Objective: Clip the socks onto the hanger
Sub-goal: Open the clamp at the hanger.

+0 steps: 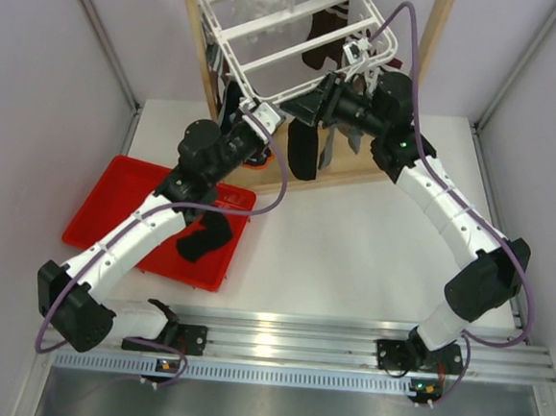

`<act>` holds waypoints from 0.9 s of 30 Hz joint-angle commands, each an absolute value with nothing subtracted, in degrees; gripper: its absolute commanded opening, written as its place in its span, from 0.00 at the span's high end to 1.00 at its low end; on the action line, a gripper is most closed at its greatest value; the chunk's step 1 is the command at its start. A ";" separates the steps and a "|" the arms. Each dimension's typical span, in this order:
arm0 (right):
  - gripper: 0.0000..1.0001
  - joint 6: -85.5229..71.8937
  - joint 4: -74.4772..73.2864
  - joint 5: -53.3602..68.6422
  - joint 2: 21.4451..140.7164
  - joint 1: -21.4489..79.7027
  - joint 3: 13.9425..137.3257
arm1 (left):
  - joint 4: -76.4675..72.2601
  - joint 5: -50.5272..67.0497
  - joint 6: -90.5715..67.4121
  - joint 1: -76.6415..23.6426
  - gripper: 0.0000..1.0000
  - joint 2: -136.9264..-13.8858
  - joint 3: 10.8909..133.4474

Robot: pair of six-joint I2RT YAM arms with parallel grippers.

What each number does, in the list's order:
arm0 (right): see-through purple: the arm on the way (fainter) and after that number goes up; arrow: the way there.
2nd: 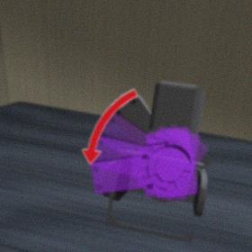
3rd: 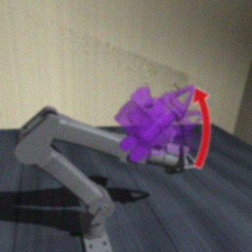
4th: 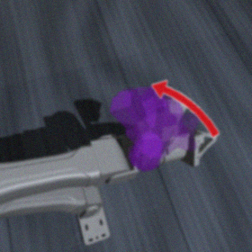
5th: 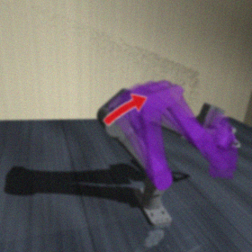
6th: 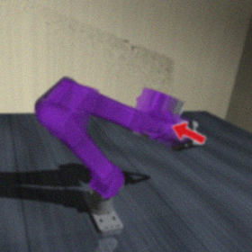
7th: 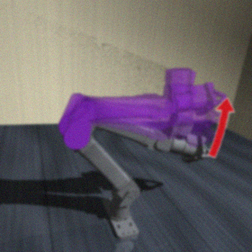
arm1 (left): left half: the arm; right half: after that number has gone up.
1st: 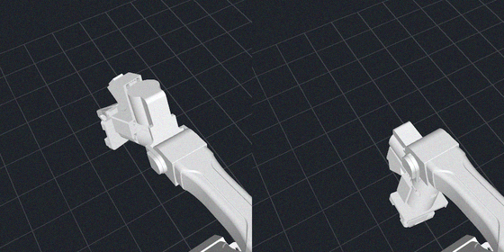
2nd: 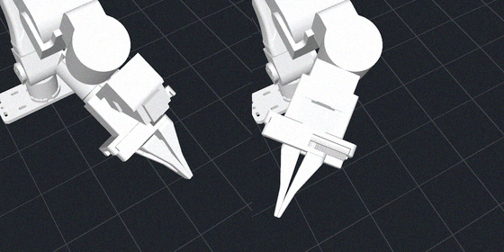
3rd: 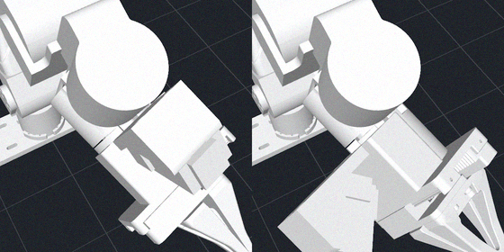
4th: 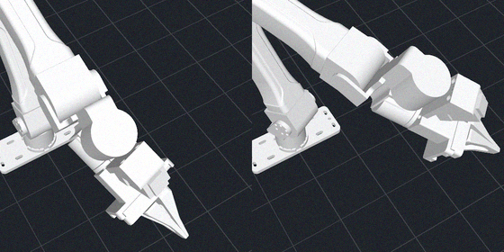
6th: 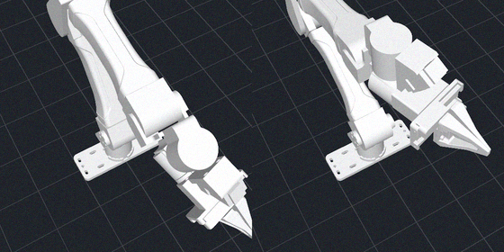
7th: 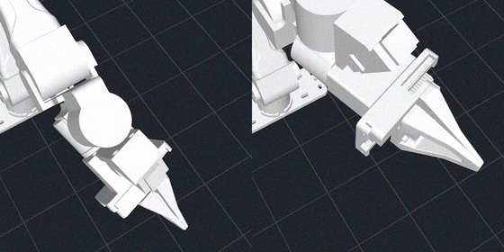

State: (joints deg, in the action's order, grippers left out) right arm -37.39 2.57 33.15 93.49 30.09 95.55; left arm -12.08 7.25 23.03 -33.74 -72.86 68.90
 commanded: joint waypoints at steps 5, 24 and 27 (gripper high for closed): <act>0.52 -41.75 6.51 33.49 90.79 27.86 94.40 | -15.91 9.05 17.67 -33.14 1.00 -69.70 69.17; 0.36 -52.65 15.38 41.75 91.14 28.83 91.67 | -22.14 11.60 15.91 -33.05 1.00 -67.94 65.83; 0.35 -52.38 15.21 41.75 91.32 29.09 91.49 | -23.81 12.13 15.82 -33.05 1.00 -67.85 64.87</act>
State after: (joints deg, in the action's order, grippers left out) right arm -51.68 11.44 40.66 92.09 28.38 91.48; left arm -17.37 9.21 17.45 -32.71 -69.89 65.60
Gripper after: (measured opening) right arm 0.649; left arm 0.231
